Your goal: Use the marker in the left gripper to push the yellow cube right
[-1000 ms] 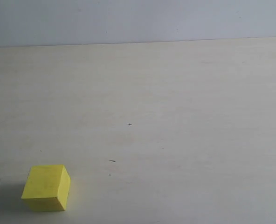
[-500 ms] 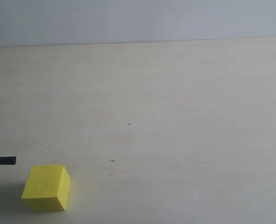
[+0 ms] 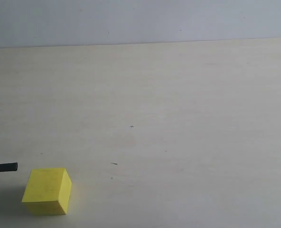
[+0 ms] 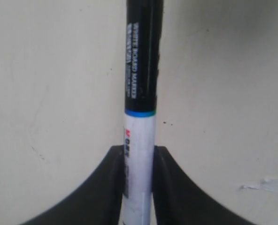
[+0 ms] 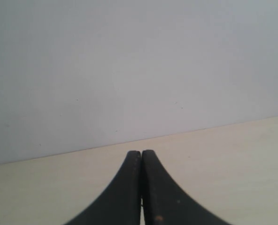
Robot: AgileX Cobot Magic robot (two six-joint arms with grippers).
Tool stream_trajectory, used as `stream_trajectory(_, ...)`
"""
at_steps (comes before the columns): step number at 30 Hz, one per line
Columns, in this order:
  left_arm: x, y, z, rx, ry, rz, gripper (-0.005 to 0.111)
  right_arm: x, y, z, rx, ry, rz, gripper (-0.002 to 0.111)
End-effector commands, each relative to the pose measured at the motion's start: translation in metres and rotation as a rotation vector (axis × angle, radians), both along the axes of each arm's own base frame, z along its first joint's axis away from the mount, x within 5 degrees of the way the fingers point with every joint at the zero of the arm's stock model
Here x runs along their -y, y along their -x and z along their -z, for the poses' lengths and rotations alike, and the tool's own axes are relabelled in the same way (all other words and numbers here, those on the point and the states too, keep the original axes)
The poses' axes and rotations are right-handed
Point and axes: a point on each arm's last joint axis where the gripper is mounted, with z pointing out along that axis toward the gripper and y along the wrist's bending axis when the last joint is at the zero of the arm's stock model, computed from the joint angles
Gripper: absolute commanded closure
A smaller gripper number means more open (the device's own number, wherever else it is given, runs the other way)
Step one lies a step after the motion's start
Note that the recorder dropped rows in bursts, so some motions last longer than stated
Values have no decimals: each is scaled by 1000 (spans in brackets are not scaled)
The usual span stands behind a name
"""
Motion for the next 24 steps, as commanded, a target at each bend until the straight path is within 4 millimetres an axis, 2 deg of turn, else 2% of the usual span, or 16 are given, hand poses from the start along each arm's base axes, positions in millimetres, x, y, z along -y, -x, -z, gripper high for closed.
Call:
stream_trajectory(1, 3, -2, 1, 27, 27, -6, 107, 0, 1, 0, 16, -2, 6, 108)
stream_trajectory(5, 8, -11, 0, 131, 81, 12, 107, 0, 1, 0, 16, -2, 6, 108)
stream_trajectory(8, 11, -10, 1, 120, 131, -44, 107, 0, 1, 0, 16, -2, 6, 108)
stream_trajectory(24, 17, -19, -2, 222, 203, -56, 107, 0, 1, 0, 16, -2, 6, 108)
